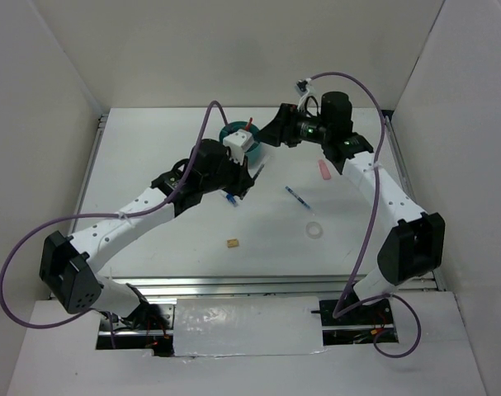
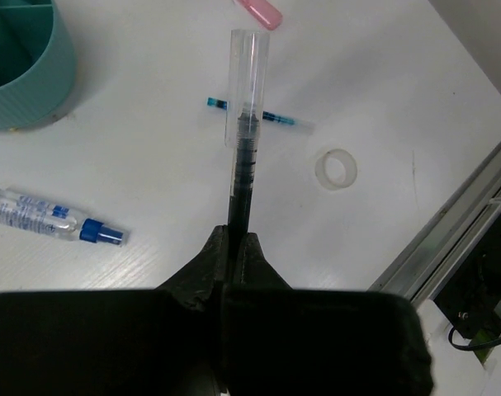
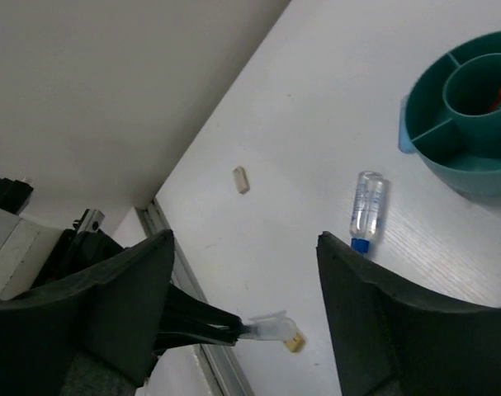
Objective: Sort the stationery into containers
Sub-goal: Pick up the pen from the center of the board.
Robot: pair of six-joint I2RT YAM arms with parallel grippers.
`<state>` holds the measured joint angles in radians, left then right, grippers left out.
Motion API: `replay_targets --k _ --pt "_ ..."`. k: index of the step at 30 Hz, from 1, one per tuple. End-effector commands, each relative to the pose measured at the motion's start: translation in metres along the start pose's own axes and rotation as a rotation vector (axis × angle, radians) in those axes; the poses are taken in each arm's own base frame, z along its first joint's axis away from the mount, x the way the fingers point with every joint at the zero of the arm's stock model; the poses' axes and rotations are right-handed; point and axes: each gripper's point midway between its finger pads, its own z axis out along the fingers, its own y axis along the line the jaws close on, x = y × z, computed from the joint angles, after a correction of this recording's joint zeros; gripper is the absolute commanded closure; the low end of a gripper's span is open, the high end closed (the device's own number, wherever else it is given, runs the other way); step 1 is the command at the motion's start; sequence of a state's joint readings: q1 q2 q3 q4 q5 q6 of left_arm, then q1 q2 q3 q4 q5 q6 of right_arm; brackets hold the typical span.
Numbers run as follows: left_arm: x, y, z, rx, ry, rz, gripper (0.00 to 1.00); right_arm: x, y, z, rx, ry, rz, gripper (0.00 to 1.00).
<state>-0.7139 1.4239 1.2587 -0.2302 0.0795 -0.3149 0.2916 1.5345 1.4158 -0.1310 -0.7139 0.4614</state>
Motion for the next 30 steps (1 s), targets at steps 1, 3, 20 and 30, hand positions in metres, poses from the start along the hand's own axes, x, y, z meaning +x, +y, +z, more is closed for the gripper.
replay_targets --k 1,3,20,30 --pt "-0.028 0.005 -0.008 -0.015 -0.066 -0.011 1.00 -0.016 0.035 0.010 -0.124 -0.015 -0.012 0.26" --pt "-0.037 0.015 -0.012 -0.051 -0.087 -0.036 1.00 -0.008 0.041 0.016 -0.142 0.010 0.002 0.27" --pt "-0.070 0.028 -0.024 -0.077 -0.159 -0.074 1.00 0.008 0.017 0.036 -0.103 0.046 0.267 0.21" --pt "-0.072 0.023 -0.023 -0.061 -0.154 -0.070 1.00 -0.023 0.005 0.035 -0.100 -0.034 0.266 0.19"
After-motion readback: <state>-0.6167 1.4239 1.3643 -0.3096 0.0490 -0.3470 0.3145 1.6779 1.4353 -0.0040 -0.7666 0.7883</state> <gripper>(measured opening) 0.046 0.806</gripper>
